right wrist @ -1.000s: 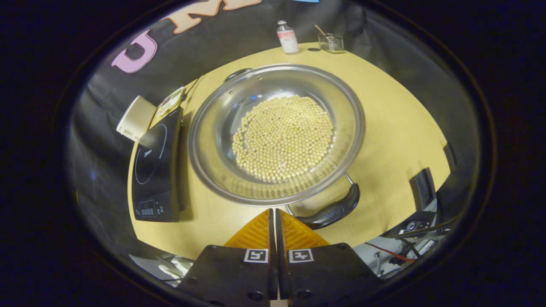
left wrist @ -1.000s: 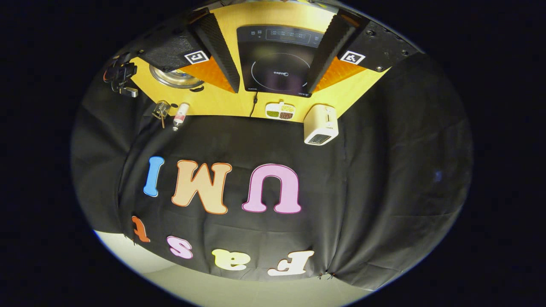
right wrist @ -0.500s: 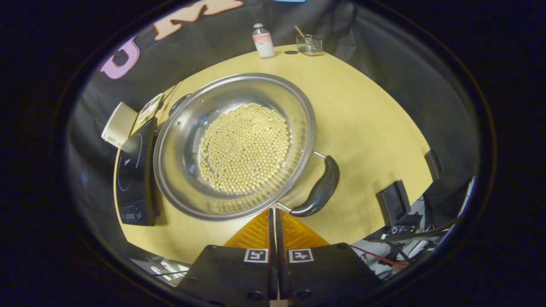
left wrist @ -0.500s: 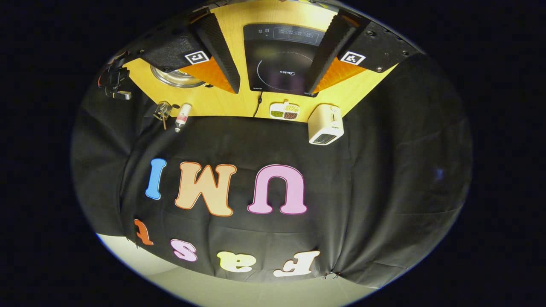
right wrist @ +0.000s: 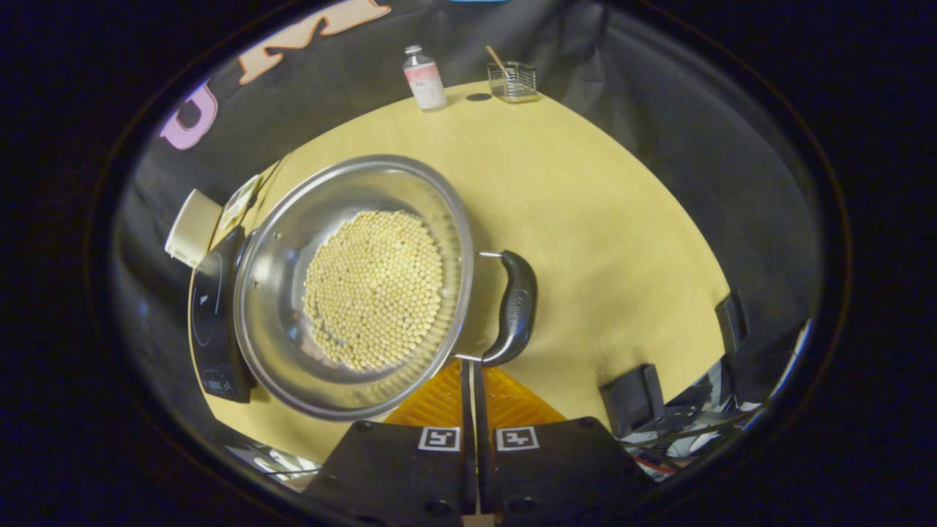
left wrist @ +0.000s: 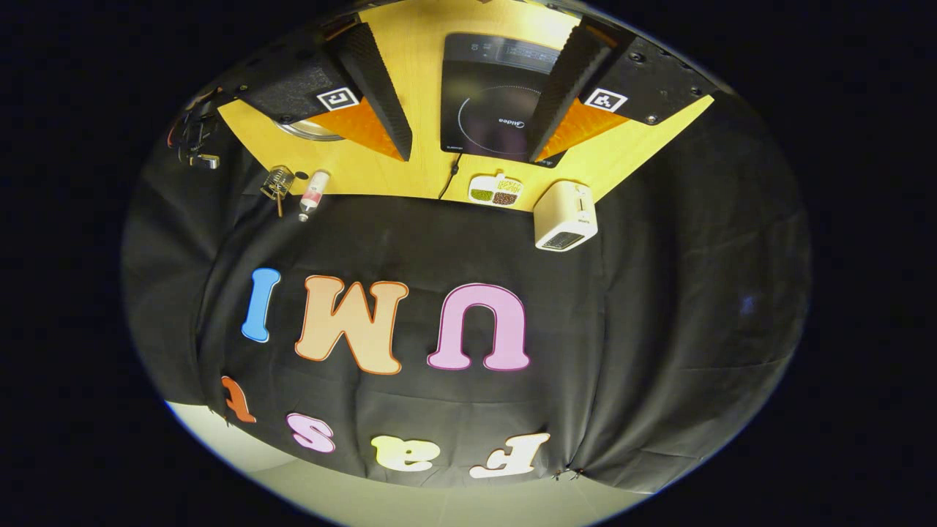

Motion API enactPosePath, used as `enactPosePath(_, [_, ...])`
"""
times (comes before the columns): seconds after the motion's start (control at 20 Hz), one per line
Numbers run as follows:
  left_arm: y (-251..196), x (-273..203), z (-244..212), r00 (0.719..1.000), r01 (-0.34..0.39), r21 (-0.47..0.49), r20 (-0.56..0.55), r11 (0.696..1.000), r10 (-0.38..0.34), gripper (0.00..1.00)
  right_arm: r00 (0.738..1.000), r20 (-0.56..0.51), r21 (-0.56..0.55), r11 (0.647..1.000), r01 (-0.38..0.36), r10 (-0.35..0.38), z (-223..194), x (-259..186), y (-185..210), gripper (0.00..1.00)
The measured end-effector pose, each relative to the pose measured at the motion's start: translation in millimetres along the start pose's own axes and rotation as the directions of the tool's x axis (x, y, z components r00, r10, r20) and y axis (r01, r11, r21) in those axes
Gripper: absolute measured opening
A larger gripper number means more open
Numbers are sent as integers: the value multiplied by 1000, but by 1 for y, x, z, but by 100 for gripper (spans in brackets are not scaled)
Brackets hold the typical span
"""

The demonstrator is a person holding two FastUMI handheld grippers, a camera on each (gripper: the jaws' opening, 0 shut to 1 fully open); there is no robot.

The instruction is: First push the handle of the pot to place it horizontally, then grasp the pot with both hands and set it on the induction cooktop.

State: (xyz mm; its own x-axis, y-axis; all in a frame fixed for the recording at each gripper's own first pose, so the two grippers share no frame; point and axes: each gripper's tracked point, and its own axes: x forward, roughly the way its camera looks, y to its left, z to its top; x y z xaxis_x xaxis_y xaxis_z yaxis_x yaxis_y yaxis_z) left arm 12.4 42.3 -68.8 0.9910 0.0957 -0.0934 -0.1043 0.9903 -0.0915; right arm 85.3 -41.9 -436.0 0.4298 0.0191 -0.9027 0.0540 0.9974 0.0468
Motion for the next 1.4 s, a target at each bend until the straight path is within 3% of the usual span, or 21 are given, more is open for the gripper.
enactPosePath(0.65, [-26, 10, -18, 991, -106, 9, -76, 994, 107, 92, 996, -26, -18, 997, -80, 80, 58, 23, -11, 3])
enactPosePath(0.7, [-27, 11, -19, 990, -114, 8, -78, 993, 114, 96, 996, -27, -14, 996, -89, 89, 62, 24, -11, 3])
enactPosePath(0.75, [-30, 12, -19, 990, -119, 8, -77, 993, 119, 92, 995, -30, -12, 995, -96, 96, 64, 26, -11, 3])
enactPosePath(0.8, [-32, 13, -19, 989, -124, 10, -77, 992, 124, 96, 994, -33, -9, 995, -103, 103, 67, 27, -10, 3])
enactPosePath(0.85, [-34, 14, -19, 989, -129, 13, -76, 992, 130, 92, 993, -39, -7, 994, -112, 111, 67, 27, -11, 5])
enactPosePath(0.9, [-36, 15, -19, 988, -136, 16, -75, 991, 137, 96, 992, -47, -4, 993, -119, 119, 68, 28, -10, 6])
enactPosePath(1.0, [-41, 18, -20, 986, -145, 16, -77, 989, 145, 92, 989, -66, 12, 991, -133, 134, 69, 29, -11, 6])
enactPosePath(1.15, [-43, 20, -24, 983, -156, 21, -91, 987, 157, 96, 984, -96, 26, 988, -151, 152, 68, 29, -12, 6])
enactPosePath(1.2, [-44, 21, -24, 982, -161, 24, -95, 987, 163, 96, 982, -102, 31, 987, -155, 157, 68, 30, -13, 10])
enactPosePath(1.25, [-45, 22, -26, 981, -166, 26, -98, 986, 167, 96, 981, -109, 34, 987, -155, 158, 67, 28, -16, 0])
enactPosePath(1.3, [-46, 23, -26, 980, -169, 26, -104, 985, 171, 96, 979, -117, 36, 986, -162, 165, 65, 28, -18, 13])
enactPosePath(1.4, [-49, 25, -30, 978, -174, 21, -113, 985, 175, 96, 977, -129, 41, 985, -165, 169, 62, 25, -24, 13])
